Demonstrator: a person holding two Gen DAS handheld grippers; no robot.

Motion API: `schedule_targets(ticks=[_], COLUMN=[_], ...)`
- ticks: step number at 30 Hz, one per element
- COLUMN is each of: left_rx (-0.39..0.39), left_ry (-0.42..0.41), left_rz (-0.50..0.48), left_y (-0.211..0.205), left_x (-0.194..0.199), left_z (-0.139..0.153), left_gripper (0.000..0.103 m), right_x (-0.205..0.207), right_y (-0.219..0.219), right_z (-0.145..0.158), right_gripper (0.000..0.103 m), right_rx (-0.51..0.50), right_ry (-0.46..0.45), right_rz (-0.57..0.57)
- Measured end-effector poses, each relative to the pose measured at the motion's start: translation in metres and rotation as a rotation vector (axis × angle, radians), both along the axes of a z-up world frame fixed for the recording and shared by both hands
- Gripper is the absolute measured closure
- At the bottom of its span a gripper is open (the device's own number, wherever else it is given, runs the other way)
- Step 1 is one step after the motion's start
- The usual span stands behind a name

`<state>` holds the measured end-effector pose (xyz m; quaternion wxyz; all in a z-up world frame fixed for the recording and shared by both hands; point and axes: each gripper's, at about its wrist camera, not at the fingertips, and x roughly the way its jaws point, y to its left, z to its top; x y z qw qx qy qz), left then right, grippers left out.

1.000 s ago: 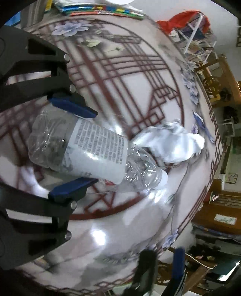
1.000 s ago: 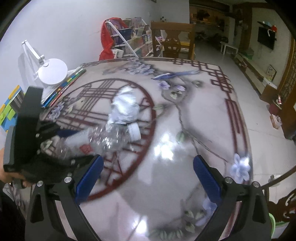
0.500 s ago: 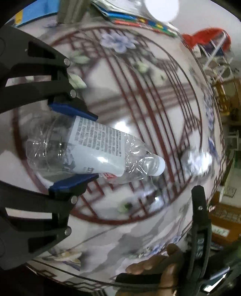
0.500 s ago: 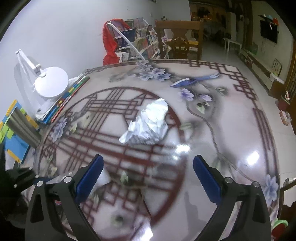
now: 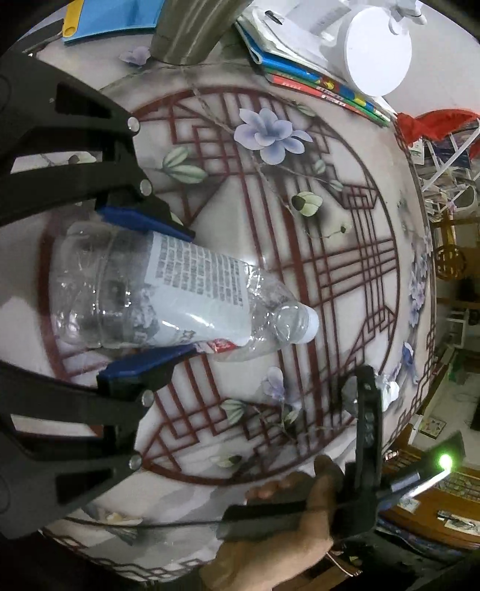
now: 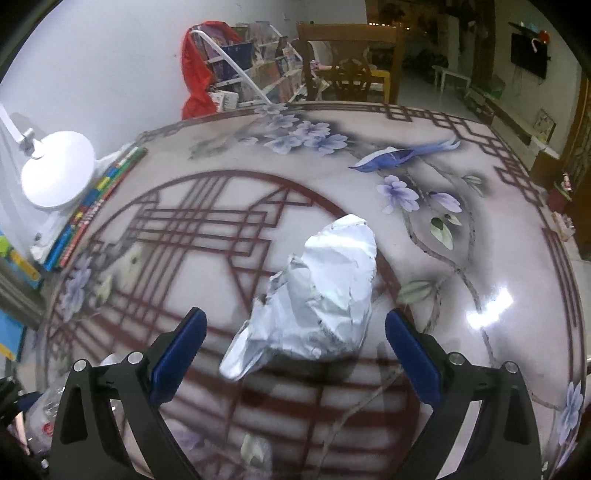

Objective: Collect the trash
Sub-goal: 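Grasp the clear plastic bottle with the left tool while the right grasps the silver foil, then carry the plastic bottle and silver foil to the bucket and release them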

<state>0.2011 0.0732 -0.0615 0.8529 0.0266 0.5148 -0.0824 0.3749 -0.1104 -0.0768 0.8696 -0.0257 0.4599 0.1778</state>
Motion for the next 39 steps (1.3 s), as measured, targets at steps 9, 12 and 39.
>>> schedule_targets(ticks=[9,12,39], left_rx=[-0.008,-0.01,-0.064], left_ry=[-0.017,-0.028,-0.137], left_rz=[0.006,0.013,-0.044], left_y=[-0.002,-0.005,-0.087], left_x=[-0.004,-0.005,-0.071], left_z=[0.004,0.006,0.058], left_gripper=[0.05,0.05,0.051], right_x=[-0.006,-0.018,-0.212], right_y=[-0.001,-0.005,-0.121], right_z=[-0.004,-0.002,0.09], right_gripper=[0.051,0.054,0.054], right_rx=[-0.08,-0.099,-0.043], right_ry=[-0.024,-0.024,-0.147], right_rz=[0.002,0.02,0.009])
